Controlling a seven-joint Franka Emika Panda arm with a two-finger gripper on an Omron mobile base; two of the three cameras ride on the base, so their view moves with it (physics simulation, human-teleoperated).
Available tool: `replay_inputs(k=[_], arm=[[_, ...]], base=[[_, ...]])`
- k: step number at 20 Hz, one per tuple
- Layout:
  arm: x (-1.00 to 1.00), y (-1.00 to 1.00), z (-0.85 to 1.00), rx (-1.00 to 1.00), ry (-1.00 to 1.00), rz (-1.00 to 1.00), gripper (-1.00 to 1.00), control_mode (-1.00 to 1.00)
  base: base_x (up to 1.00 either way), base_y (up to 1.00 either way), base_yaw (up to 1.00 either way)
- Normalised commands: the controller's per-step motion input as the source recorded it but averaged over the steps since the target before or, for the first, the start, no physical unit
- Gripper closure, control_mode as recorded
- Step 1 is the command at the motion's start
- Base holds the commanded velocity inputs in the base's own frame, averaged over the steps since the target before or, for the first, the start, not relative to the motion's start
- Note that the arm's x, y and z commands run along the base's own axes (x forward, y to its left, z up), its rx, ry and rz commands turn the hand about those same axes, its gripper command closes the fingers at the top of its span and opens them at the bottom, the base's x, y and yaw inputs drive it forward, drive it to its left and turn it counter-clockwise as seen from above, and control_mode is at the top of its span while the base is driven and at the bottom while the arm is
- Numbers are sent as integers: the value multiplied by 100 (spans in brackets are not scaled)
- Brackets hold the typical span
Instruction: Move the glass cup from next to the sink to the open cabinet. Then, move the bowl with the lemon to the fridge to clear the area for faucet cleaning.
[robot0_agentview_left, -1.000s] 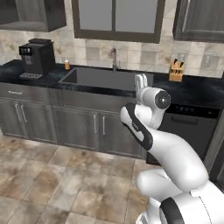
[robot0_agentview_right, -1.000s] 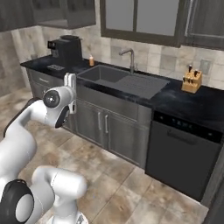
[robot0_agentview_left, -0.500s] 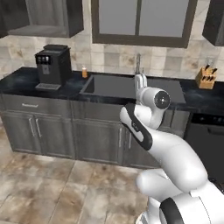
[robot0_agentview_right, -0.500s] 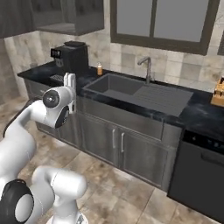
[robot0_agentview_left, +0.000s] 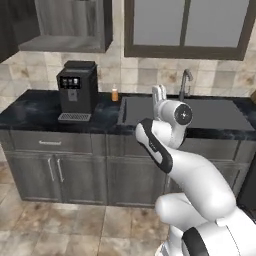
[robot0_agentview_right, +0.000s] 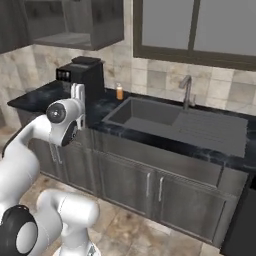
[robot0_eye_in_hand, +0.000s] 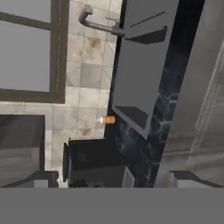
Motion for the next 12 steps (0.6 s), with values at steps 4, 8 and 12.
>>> replay_inputs(k=[4, 8, 12], arm=[[0, 0, 0, 0, 0, 0, -100, 100], [0, 0, 0, 0, 0, 0, -100, 100], [0, 0, 0, 0, 0, 0, -100, 100]], base=[[100, 100, -30], [74, 100, -27], [13, 100, -4]])
